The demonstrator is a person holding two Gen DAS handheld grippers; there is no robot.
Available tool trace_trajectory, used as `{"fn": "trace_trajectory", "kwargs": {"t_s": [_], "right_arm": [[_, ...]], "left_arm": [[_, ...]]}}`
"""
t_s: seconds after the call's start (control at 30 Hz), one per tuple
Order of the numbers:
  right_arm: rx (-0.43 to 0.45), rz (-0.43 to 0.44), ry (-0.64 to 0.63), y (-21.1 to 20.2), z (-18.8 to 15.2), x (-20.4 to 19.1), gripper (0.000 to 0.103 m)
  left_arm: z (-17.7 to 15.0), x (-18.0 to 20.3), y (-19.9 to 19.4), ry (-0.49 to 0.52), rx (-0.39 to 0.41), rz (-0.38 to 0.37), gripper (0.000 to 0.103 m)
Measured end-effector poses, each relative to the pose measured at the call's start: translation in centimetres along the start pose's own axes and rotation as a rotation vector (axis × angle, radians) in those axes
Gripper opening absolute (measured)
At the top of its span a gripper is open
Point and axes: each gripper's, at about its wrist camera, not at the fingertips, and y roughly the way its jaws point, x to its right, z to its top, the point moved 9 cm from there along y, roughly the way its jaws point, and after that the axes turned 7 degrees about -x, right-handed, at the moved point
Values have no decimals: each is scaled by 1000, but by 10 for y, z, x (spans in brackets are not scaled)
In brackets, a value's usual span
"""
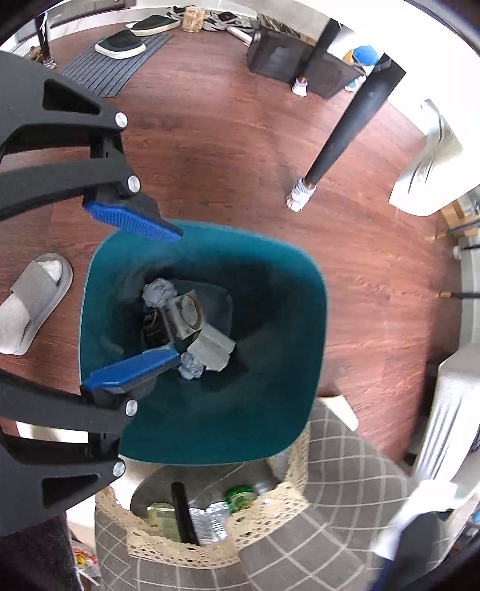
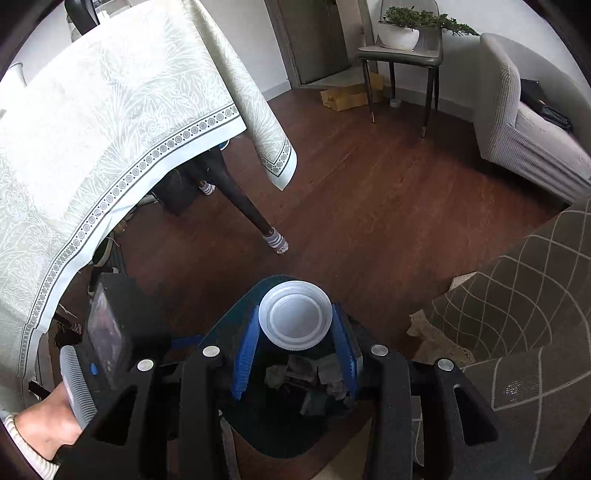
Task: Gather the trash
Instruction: 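Open the left gripper, then the right, dropping both items into the bin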
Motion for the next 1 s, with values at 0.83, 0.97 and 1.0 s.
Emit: {"fn": "trace_trajectory", "kwargs": {"t_s": [0.83, 0.97, 1.0], "right_arm": [[-249, -57, -117, 75, -63, -14, 40], [-247, -64, -147, 72, -70, -18, 55], [-239, -59, -146, 71, -71, -17, 62]], "left_arm": [[57, -1, -154, -79, 351, 18, 59], [66, 9, -174, -82, 398, 0, 52], [68, 12, -178, -85, 410, -7, 52]]}}
